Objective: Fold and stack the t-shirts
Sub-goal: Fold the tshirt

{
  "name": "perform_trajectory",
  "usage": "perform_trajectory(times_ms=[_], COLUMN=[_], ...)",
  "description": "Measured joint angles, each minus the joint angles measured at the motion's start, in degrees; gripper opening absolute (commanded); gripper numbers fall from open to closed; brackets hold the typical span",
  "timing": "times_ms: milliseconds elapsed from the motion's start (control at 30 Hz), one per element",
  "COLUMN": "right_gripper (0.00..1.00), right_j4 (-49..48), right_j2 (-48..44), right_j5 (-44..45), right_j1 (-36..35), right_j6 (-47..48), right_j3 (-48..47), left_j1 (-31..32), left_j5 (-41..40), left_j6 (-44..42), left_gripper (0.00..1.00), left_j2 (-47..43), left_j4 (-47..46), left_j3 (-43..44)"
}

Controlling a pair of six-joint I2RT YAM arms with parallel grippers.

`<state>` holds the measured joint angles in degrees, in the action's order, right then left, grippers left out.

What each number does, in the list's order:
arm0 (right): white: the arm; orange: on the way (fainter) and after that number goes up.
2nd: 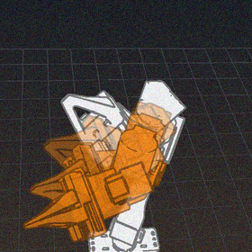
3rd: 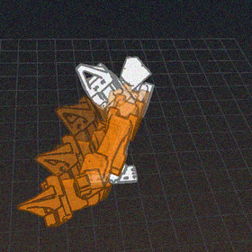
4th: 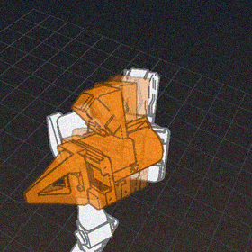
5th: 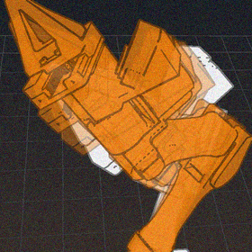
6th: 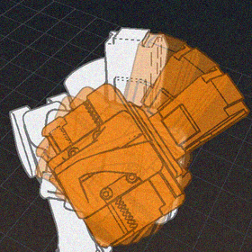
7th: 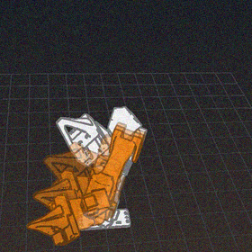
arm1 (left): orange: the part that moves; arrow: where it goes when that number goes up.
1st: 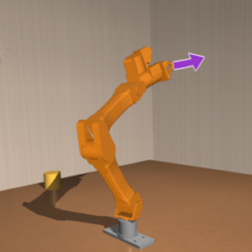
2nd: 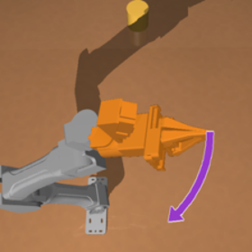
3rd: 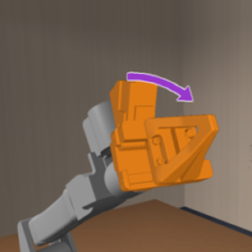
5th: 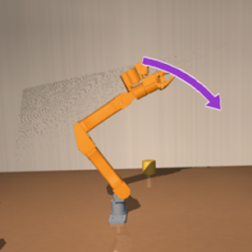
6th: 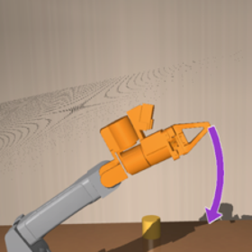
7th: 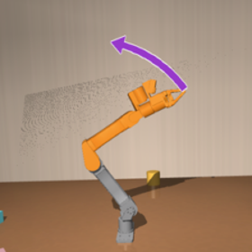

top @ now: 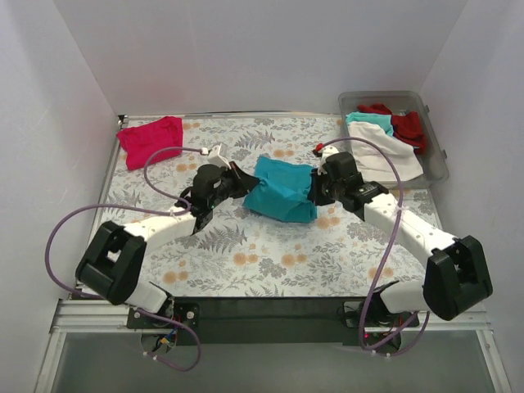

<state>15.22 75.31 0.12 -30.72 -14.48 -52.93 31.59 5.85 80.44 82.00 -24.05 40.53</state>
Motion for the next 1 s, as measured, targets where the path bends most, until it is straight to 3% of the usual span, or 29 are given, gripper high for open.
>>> perform_trajectory(times_ms=[367, 633, 800, 1000], right_gripper=[0.01, 0.01, 0.01, 0.01], right_j4=[-2.2, -3.4, -3.7, -5.2], right_j2=[12.7, 18.6, 17.8, 9.2], right_j5=[-10.4, -15.4, -17.4, -18.0], right_j1=[10.2, 13.0, 13.1, 11.9], right_j6=[2.9, 4.2, 4.4, 3.8], right_j3=[-8.7, -15.4, -15.6, -6.6], left_j1=[-4.8, -6.4, -6.8, -6.7], left_j5=[8.6, 12.8, 15.0, 15.2], left_j6=[-0.3, -0.3, -0.8, -1.6], left_gripper=[0.00, 0.00, 0.00, 0.00], left_j2=[16.5, 24.0, 23.4, 11.1], left_j4=[-2.7, -7.2, -11.1, -12.1], left_j3=[14.0, 21.4, 19.2, 3.6])
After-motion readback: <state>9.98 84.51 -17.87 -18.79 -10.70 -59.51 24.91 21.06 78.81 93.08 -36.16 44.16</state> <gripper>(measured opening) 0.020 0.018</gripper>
